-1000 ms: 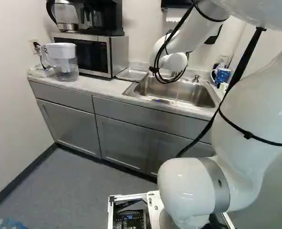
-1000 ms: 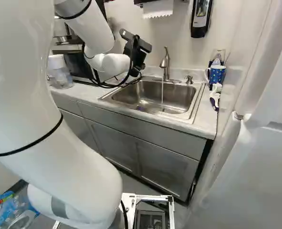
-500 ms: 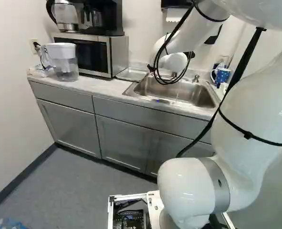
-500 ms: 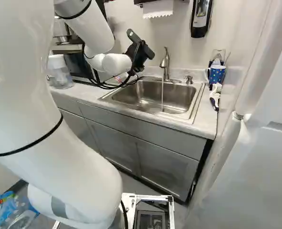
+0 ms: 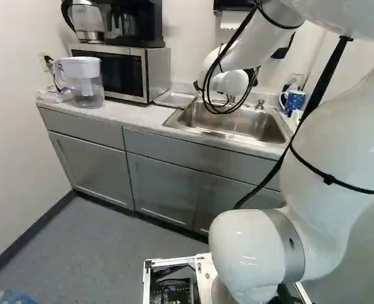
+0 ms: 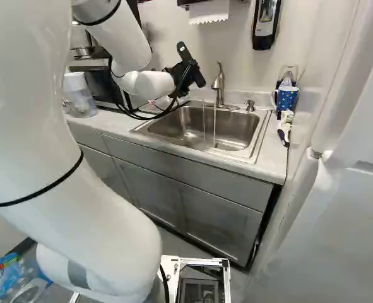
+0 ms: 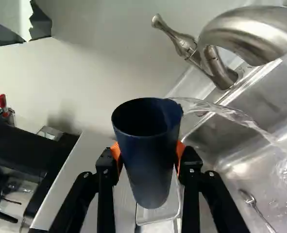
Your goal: Rinse the cup and place it in the tray
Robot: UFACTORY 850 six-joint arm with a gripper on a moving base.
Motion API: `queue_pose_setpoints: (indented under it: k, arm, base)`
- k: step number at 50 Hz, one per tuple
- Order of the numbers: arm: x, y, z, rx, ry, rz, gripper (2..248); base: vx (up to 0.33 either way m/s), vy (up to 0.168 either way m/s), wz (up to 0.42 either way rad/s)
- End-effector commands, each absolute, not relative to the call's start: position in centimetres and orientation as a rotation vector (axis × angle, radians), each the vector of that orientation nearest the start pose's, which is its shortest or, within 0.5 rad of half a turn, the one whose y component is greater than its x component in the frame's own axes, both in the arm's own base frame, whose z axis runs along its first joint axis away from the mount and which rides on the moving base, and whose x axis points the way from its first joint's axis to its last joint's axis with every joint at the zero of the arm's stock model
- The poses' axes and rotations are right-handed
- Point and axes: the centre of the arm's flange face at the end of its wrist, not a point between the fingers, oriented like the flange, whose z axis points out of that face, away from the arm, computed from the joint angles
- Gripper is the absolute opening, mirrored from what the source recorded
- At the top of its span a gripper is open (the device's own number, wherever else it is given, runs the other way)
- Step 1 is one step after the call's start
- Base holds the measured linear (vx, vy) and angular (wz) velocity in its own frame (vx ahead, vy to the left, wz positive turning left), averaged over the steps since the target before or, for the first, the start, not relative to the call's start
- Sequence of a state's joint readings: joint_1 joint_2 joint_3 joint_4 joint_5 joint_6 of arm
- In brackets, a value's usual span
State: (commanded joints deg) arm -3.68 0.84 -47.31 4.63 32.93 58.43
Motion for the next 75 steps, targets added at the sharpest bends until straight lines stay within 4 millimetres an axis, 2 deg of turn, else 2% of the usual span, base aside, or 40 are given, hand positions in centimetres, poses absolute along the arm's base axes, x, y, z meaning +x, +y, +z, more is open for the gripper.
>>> queue_pose_setpoints:
  k: [48, 75]
  arm:
    - [49.92, -3.61, 56.74, -1.252, 1.417, -1.195, 124]
    - [49.92, -3.61, 56.74, -1.252, 1.417, -1.195, 124]
  base:
    - [0.0, 0.0, 0.0]
    - [0.0, 0.0, 0.0]
